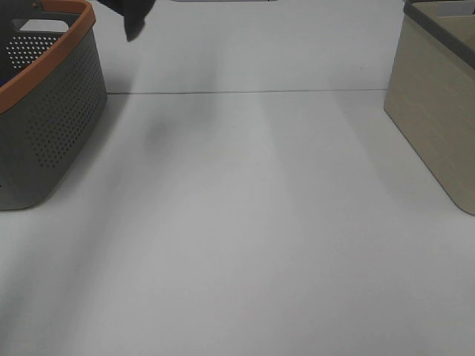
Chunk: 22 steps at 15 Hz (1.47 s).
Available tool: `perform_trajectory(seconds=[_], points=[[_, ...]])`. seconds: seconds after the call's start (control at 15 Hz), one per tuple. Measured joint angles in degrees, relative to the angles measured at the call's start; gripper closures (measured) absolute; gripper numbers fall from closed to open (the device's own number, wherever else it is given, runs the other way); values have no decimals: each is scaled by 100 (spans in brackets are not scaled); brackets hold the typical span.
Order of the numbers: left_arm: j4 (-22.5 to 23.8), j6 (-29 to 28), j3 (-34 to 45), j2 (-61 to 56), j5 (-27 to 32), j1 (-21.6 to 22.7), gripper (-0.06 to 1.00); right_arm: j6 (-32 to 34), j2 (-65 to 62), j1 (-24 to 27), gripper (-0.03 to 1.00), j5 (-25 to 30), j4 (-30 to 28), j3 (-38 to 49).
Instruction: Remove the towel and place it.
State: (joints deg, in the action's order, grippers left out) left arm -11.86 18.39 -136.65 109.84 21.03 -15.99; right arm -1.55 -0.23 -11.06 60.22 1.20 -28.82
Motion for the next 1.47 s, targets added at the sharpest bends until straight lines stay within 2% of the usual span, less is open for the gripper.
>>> perform_trajectory(seconds=[0.07, 0.2, 0.27, 0.53, 0.6, 0.67, 0.87, 1.13, 1.33, 1.47], points=[[264, -143, 0, 0, 17, -120, 94, 0, 0, 0, 21, 0, 0, 0], [1186, -762, 0, 0, 143, -413, 94, 0, 0, 0, 21, 0, 0, 0], [1467, -974, 0, 0, 218, -504, 94, 0, 0, 0, 21, 0, 6, 0], [3787, -2395, 0, 34, 1352, -1335, 94, 0, 0, 0, 21, 0, 218, 0], [4206, -2607, -6, 97, 1610, -1501, 94, 0, 0, 0, 21, 0, 218, 0], [4412, -2710, -6, 178, 1862, -1650, 94, -29, 0, 0, 21, -34, 241, 0], [4481, -2779, -6, 481, 2464, -1954, 94, -206, 86, 0, 21, -206, 418, -103], [4326, -2785, 0, 716, 3019, -2045, 94, -1031, 1238, 0, 21, -579, 1049, -304], [4326, -3478, 0, 728, 3352, -2045, 94, -1484, 2045, 0, 21, -1112, 1427, -372], [4326, -3856, 0, 773, 3484, -2086, 94, -2074, 2710, 0, 21, -1650, 1604, -372]])
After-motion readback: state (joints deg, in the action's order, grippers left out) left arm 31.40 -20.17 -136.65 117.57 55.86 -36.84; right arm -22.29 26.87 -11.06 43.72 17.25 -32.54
